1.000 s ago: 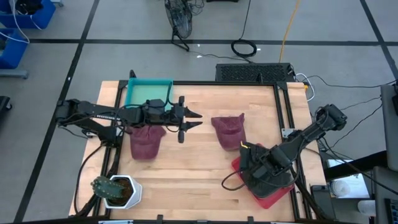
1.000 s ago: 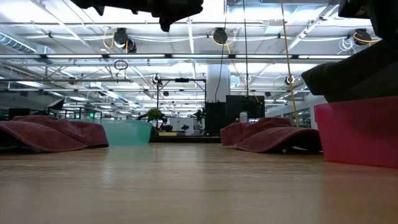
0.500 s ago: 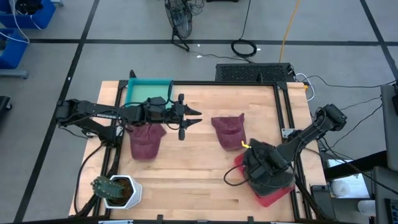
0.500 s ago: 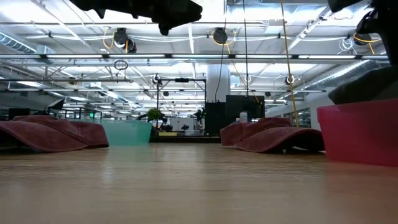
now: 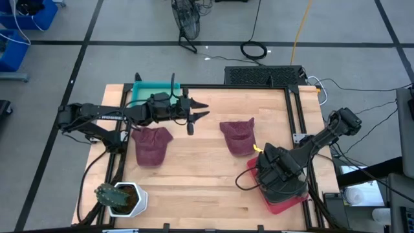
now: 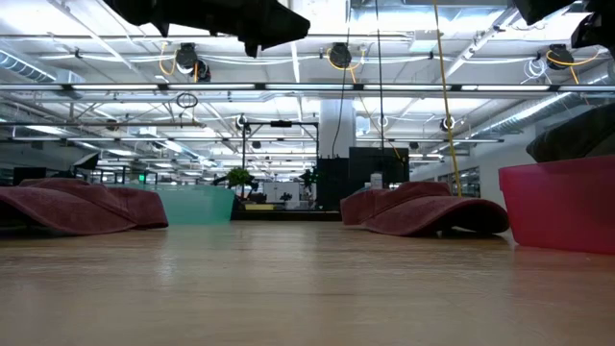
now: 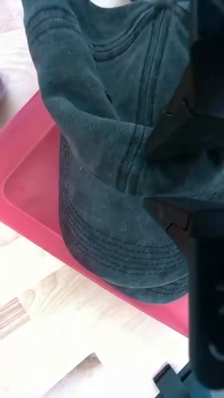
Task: Pick & Place hat
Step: Put the black cap into the pink bin
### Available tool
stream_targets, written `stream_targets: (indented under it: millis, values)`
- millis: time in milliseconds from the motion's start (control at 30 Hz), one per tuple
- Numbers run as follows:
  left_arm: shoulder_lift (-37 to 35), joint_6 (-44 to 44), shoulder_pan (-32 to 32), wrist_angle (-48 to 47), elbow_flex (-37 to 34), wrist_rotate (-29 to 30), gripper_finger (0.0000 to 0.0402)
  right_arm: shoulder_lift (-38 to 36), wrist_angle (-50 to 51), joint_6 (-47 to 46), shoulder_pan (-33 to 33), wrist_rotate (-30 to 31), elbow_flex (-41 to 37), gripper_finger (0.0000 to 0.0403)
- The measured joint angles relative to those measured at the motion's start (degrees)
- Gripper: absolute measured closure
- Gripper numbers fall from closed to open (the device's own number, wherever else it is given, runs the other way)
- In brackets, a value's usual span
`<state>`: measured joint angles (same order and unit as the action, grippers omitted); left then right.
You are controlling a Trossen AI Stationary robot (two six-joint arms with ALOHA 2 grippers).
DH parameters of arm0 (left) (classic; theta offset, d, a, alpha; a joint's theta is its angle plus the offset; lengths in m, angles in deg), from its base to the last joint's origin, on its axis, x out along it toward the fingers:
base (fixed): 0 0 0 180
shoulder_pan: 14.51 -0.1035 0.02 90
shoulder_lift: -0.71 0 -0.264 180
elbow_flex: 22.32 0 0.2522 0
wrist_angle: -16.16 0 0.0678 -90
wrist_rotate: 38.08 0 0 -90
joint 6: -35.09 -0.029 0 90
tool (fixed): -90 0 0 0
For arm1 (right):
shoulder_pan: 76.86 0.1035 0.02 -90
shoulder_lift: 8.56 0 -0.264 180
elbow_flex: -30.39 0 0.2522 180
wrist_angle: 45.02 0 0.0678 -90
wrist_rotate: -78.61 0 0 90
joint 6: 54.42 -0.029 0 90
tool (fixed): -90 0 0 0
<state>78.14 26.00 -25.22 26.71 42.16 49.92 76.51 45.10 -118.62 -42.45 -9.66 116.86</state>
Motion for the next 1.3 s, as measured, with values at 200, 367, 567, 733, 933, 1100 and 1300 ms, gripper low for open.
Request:
stream_targets:
  millis: [200, 367, 567, 733, 933, 1100, 1300]
  values:
    - [0.0, -0.9, -2.8, 0.0, 0.0, 0.0, 0.0282, -0.2, 1.0, 0.7, -1.9, -0.3, 0.9, 0.0334]
    - [0.0, -0.8, -4.6, 1.0, 0.0, -0.1, 0.0282, -0.3, 3.1, 2.3, -3.9, 2.4, 4.8, 0.0338]
    - [0.0, 0.7, -5.9, 3.6, 0.0, -5.8, 0.0282, 0.0, 0.7, 3.7, -6.4, 0.2, 5.4, 0.0316]
    - [0.0, 0.5, -6.7, 3.8, 0.0, -7.6, 0.0282, 0.2, -1.2, 2.8, -7.4, -1.9, 5.4, 0.0260]
    - [0.0, 0.4, -8.0, 3.9, 0.0, -7.6, 0.0282, 0.2, -1.5, 1.7, -7.8, -1.9, 3.4, 0.0201]
    - [0.0, 1.5, -8.8, 3.8, 0.0, -7.6, 0.0282, 0.2, -3.9, 0.5, -7.9, -4.9, -1.8, 0.0188]
    - [0.0, 1.6, -8.9, 4.0, 0.0, -7.6, 0.0282, 0.1, -3.8, -1.0, -8.3, -9.9, -5.8, 0.0206]
